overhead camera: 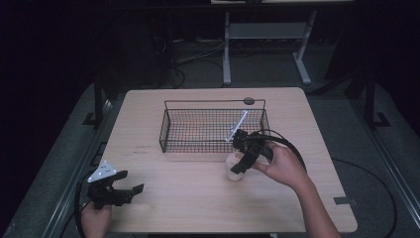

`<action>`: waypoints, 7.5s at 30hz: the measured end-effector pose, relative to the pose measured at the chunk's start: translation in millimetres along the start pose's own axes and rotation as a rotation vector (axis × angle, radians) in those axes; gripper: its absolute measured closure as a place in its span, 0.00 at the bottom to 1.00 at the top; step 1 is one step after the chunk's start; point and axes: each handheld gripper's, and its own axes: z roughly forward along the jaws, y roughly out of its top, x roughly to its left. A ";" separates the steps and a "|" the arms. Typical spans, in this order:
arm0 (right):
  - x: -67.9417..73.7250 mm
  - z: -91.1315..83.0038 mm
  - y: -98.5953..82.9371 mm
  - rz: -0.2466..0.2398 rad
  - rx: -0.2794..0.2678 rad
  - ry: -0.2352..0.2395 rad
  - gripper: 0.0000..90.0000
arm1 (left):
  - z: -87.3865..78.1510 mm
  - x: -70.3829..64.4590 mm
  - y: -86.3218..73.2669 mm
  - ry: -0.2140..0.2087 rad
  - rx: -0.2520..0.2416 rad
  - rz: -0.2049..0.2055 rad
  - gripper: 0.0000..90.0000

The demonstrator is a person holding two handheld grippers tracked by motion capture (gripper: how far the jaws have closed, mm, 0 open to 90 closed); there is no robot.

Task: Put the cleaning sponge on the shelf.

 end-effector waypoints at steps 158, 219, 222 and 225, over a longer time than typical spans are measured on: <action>-123.1 23.7 36.5 0.299 -0.040 -0.136 0.20 | -0.3 1.0 1.0 -0.003 -0.018 -0.008 0.15; -76.1 -21.1 -7.9 0.249 -0.085 -0.141 0.16 | 1.8 -3.7 1.3 -0.005 -0.012 0.004 0.15; -73.5 -21.9 -9.8 0.246 -0.086 -0.147 0.16 | 2.0 -3.8 1.3 -0.005 -0.011 0.004 0.15; -70.3 -21.6 -10.5 0.240 -0.088 -0.147 0.16 | 2.1 -4.1 1.3 -0.005 -0.011 0.004 0.15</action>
